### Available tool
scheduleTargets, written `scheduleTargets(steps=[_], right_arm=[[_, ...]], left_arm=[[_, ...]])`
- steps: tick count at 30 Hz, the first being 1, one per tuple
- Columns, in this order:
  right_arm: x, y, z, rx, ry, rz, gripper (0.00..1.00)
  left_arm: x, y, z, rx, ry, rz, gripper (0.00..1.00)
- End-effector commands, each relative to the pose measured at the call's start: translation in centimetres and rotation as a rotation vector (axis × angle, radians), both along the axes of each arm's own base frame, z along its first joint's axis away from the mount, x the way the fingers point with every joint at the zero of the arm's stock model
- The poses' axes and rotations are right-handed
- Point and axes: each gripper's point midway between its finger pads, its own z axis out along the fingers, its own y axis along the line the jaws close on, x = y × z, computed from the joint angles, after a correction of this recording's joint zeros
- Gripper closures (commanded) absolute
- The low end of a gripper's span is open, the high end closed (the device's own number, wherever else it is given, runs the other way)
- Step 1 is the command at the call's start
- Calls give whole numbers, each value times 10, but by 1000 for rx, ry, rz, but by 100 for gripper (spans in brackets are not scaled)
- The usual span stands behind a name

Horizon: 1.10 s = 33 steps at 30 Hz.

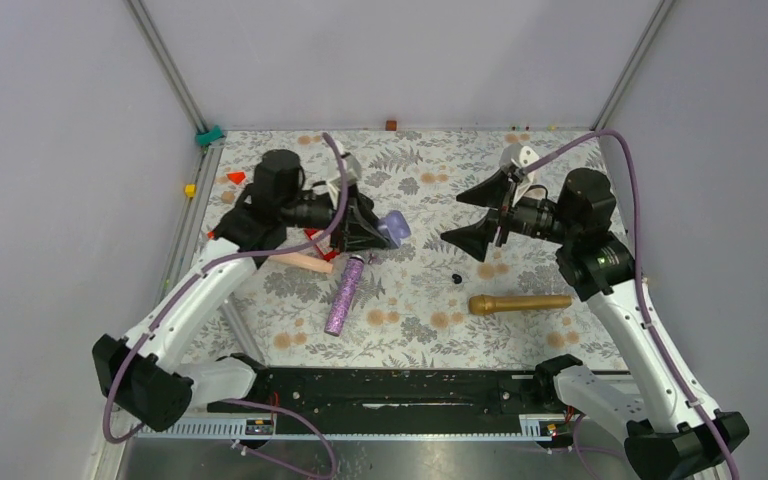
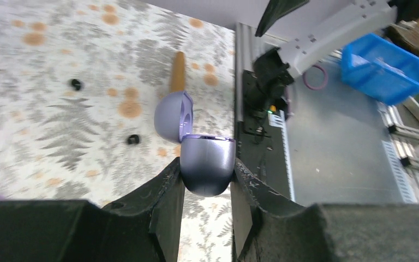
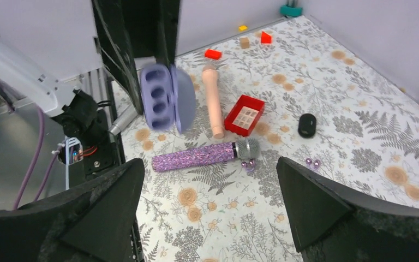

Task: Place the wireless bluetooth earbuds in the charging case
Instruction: Open the charging case, then pick up the earbud from the center of the board.

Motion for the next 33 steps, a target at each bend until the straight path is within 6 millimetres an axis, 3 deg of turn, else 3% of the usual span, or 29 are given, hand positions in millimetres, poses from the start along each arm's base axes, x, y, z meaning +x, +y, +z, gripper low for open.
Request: scheduleTargets(steps=[1,5,9,14,18,23,28,33], right_arm=[[30,-8,-3,-44,48,-136,1],[72,-7,-29,-96,154,-249,0],[105,6,-68,-220,192,-332,1],[152,24,-112,-324,320,-419,4],[176,37,-151,-363,506,-458,11],[198,48,-207,-416,722,-523,24],[218,46,-244,-488,778,-588,31],[232,58,-274,-502,836,-590,41]], left_arm=[[13,42,47,-63,-173,93,100],[29,81,49,-57,-221,230,100],[35,112,32,-58,-221,316,100],[37,127,3,-81,-208,341,100],[39,141,-9,-59,-207,368,100],[33,145,-6,-47,-221,359,100],[26,143,-7,-61,-242,336,100],[21,141,-8,-78,-220,311,100]])
